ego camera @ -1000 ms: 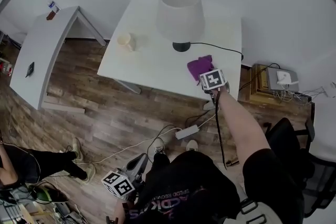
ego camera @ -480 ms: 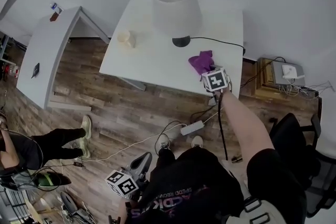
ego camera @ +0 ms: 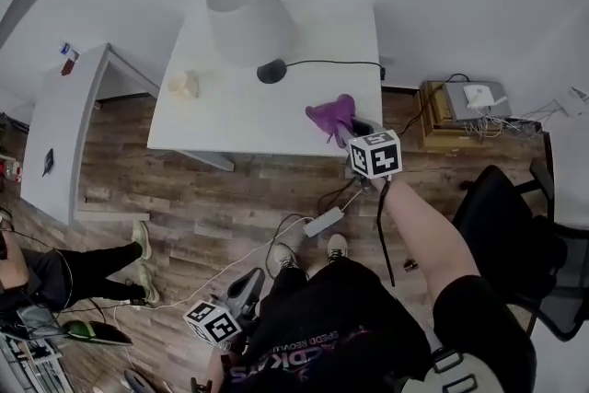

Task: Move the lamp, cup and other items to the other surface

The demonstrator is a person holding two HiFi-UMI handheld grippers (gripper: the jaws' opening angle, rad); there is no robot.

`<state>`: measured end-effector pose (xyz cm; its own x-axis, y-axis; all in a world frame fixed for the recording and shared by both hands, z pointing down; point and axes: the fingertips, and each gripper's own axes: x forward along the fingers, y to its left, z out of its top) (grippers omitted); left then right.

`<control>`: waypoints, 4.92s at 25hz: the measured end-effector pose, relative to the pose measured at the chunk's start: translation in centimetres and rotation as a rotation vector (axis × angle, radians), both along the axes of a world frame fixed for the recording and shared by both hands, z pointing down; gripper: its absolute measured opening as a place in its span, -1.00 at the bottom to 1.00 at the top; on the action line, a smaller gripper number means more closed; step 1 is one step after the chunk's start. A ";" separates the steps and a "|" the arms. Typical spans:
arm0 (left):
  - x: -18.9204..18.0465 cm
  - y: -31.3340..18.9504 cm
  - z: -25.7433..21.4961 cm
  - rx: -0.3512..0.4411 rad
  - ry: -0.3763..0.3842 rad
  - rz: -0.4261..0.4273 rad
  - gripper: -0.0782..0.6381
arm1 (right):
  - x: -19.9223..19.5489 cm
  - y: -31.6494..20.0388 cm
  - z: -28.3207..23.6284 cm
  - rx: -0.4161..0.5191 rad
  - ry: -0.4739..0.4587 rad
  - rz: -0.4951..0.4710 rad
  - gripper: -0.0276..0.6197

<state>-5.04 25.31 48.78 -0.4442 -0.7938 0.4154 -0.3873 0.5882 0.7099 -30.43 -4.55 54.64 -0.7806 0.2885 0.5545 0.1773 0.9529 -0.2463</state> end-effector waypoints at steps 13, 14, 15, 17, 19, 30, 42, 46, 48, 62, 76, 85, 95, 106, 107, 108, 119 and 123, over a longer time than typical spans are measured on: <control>-2.1 -3.8 0.2 0.094 -0.004 0.473 -0.77 | 15.6 -6.5 -2.3 -0.027 0.000 0.427 -0.68; -1.7 -4.1 0.4 0.109 0.010 0.498 -0.77 | 17.2 -6.9 -2.3 -0.027 0.006 0.458 -0.68; -1.2 -4.5 0.8 0.119 0.024 0.525 -0.77 | 19.0 -7.3 -2.2 -0.027 0.013 0.489 -0.68; -0.1 -5.7 1.4 0.128 0.046 0.587 -0.77 | 22.7 -8.4 -2.1 -0.022 0.027 0.554 -0.68; 0.9 -6.8 1.7 0.142 0.065 0.650 -0.77 | 26.7 -9.8 -1.8 -0.015 0.047 0.628 -0.68; 3.4 -12.9 1.2 0.137 0.054 0.776 -0.77 | 44.8 -19.8 -0.3 -0.011 0.109 0.954 -0.68; 13.9 -28.8 1.4 0.038 0.101 0.840 -0.77 | 58.7 -36.6 6.5 -0.122 0.243 1.071 -0.68; 16.3 -31.6 2.3 -0.009 0.140 0.808 -0.77 | 61.4 -40.6 9.6 -0.166 0.299 1.087 -0.68; 17.1 -32.2 2.7 -0.030 0.160 0.793 -0.77 | 62.1 -41.5 11.6 -0.199 0.335 1.095 -0.68; 18.9 -29.9 3.9 -0.136 0.231 0.615 -0.77 | 65.2 -45.2 22.2 -0.357 0.517 1.239 -0.62; 20.2 -29.3 4.1 -0.123 0.223 0.580 -0.77 | 63.0 -44.2 19.7 -0.544 0.351 1.269 -0.60; 21.2 -29.2 4.2 -0.076 0.216 0.525 -0.77 | 52.7 -34.8 9.0 -0.815 0.018 0.779 -0.90; 19.7 -25.2 4.8 -0.086 0.240 0.361 -0.77 | 49.1 -28.9 7.1 -0.845 0.086 0.572 -0.90; 19.3 -20.0 4.9 -0.105 0.181 0.379 -0.77 | 43.5 -21.3 4.2 -0.892 0.058 0.415 -0.90; 19.1 -19.0 5.0 -0.102 0.184 0.379 -0.77 | 42.8 -19.9 3.9 -0.896 0.051 0.401 -0.90; 18.4 -17.8 5.1 -0.094 0.182 0.379 -0.77 | 42.0 -18.4 3.4 -0.899 0.039 0.386 -0.90; 8.1 -6.4 5.0 0.020 0.099 0.456 -0.77 | 35.9 3.1 -3.9 -0.786 -0.046 0.225 -0.90; 5.8 -4.3 4.5 0.075 0.064 0.461 -0.77 | 34.6 10.2 -6.3 -0.676 -0.040 0.136 -0.90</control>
